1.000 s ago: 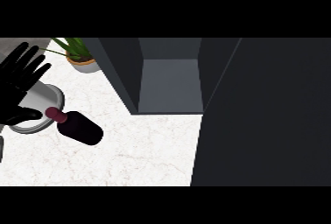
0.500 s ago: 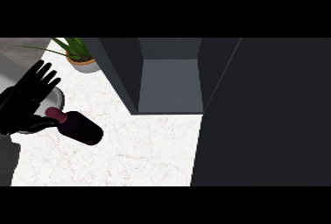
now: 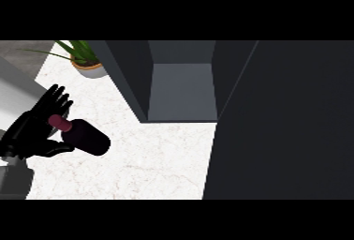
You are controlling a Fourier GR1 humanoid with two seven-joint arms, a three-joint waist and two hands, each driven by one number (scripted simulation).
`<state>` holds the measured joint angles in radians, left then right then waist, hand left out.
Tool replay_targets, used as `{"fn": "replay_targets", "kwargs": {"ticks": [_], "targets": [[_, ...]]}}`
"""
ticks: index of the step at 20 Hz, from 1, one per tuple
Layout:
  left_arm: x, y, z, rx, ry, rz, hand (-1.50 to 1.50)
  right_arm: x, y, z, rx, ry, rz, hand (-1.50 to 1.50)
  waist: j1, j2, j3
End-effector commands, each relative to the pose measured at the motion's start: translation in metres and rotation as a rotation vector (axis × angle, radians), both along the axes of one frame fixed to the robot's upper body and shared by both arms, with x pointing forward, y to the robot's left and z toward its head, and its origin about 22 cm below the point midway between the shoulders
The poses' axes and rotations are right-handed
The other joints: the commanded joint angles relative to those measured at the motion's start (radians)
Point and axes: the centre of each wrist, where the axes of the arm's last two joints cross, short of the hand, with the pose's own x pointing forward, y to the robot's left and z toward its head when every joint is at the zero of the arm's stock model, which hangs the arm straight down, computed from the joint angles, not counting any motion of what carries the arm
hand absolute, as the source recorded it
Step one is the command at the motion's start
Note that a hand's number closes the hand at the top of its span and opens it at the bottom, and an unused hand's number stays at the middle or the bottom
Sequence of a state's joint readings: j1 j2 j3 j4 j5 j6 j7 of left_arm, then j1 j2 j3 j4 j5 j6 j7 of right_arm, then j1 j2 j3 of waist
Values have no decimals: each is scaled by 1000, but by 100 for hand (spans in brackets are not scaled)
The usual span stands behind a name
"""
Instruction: Pick up the wine, place it into the cabinet and close the cabinet
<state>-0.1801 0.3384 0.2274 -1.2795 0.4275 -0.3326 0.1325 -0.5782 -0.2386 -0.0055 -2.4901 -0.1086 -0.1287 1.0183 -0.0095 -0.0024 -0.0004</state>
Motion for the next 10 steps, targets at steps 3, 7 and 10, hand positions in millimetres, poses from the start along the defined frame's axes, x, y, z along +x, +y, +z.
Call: {"fn": "replay_targets", "kwargs": {"ticks": [3, 7, 10], "targets": [[4, 13, -24, -7, 22, 9, -150, -37, 0, 1, 16, -15, 88, -150, -3, 0, -1], [-6, 1, -48, -6, 57, 16, -150, -26, -7, 8, 5, -28, 84, -150, 1, 0, 0], [-12, 15, -63, -9, 60, 6, -150, -25, 7, 10, 22, -25, 78, -150, 2, 0, -1]]}}
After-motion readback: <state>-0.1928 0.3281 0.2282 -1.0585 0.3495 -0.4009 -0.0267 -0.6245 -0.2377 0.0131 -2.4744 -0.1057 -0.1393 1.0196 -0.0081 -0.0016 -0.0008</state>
